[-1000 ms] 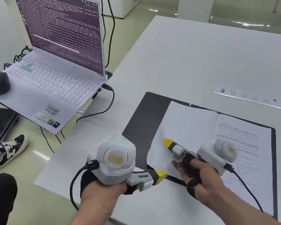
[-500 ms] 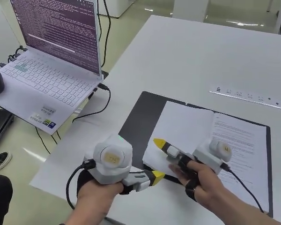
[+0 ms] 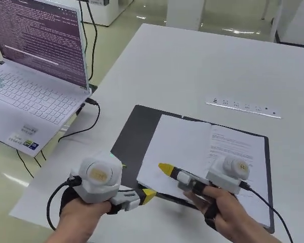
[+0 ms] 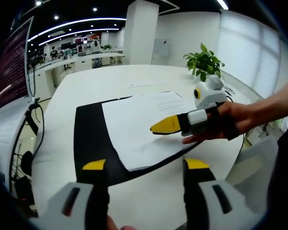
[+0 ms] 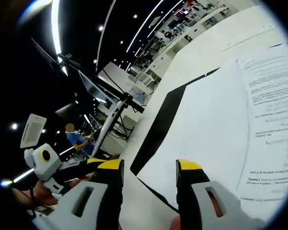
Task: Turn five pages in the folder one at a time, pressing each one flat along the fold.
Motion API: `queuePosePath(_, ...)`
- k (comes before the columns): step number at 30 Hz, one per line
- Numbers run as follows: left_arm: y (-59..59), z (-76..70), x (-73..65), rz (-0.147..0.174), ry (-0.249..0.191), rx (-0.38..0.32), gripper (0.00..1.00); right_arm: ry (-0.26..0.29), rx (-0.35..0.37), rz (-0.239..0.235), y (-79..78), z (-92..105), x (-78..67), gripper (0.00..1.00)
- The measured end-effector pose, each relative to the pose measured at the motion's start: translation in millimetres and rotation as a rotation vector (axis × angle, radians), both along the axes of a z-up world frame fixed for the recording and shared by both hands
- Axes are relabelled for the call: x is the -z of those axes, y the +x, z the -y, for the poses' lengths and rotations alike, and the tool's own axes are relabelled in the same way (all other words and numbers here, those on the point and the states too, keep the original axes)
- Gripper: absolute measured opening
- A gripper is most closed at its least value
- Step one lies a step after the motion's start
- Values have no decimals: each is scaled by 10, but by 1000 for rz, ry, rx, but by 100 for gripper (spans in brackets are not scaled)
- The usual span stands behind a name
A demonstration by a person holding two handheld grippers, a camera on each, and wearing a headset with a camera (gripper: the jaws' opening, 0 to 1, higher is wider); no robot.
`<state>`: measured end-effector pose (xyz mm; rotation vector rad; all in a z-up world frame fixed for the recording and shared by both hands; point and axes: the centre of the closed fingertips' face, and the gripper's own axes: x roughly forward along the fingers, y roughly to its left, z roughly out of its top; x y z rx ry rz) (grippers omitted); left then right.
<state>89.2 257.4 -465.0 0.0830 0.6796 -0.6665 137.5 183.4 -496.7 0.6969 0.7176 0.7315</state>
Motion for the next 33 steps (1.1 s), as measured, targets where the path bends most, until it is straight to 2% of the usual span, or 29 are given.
queuePosePath(3, 15, -2, 12, -7, 0, 6, 59, 4, 13, -8, -27, 107, -41, 42)
queuePosePath(10, 102, -6, 71, -13, 18, 26, 51, -18, 60, 37, -112, 304, -166, 42)
queuePosePath(14, 200, -17, 82, -7, 18, 25, 43, -93, 11, 51, -236, 356, -96, 41)
queuePosePath(18, 295, -15, 92, 1, 15, 33, 37, -87, 24, 45, -310, 422, -74, 40)
queuePosePath(20, 347, -25, 122, 0, 13, 30, 33, -101, 20, 43, -358, 455, -61, 40)
queuePosePath(23, 397, -25, 164, -11, 0, 22, 30, -106, 17, 42, -413, 502, -62, 40)
queuePosePath(33, 513, 48, 339, -38, 0, 25, 22, -129, 36, 25, -593, 740, 8, 39)
